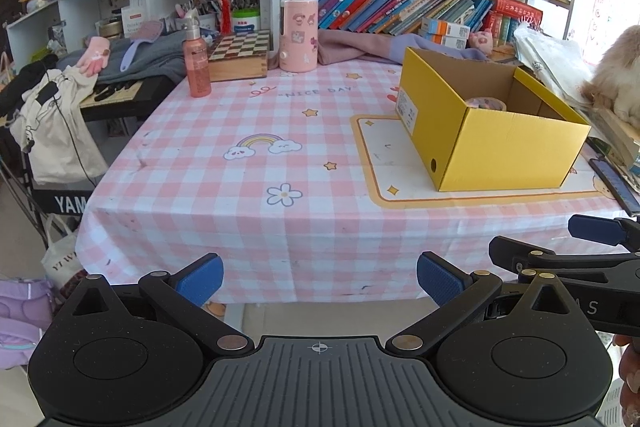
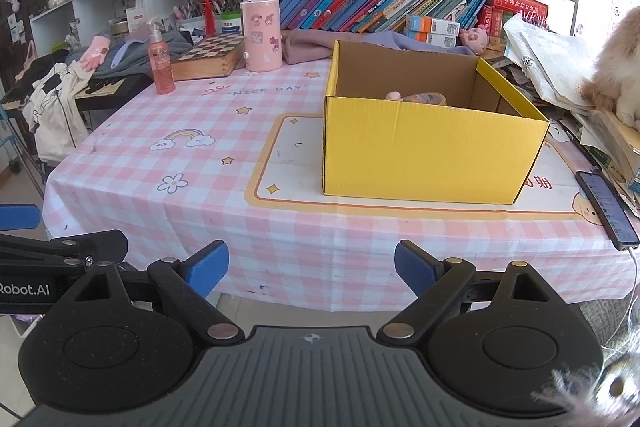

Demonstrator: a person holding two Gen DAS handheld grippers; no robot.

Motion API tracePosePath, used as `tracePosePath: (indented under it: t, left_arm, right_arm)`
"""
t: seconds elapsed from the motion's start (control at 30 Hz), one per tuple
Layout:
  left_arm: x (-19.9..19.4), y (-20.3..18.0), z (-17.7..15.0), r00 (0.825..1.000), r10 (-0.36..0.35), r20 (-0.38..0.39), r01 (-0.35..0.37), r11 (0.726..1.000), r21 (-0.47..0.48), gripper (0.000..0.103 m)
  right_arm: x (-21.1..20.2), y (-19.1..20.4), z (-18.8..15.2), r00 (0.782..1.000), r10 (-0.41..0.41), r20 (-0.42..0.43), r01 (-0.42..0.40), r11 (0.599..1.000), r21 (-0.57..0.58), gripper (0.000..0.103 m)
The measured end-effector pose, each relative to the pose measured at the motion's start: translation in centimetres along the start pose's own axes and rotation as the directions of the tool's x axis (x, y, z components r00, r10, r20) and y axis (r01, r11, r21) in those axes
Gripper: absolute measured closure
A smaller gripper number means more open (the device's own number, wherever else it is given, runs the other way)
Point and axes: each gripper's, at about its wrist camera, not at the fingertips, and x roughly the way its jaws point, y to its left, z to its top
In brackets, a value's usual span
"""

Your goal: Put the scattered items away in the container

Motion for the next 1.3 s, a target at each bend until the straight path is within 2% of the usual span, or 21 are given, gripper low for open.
tracePosePath:
  t: [1.3]
  left_arm:
    - [0.75, -0.60, -0.01, 1.000, -0.014, -0.022, 0.013, 1.000, -0.005, 0.000]
  right_arm:
    - [0.63, -0.56, -0.47, 1.000, -0.008, -0.024, 0.008, 1.000, 0.018, 0.013]
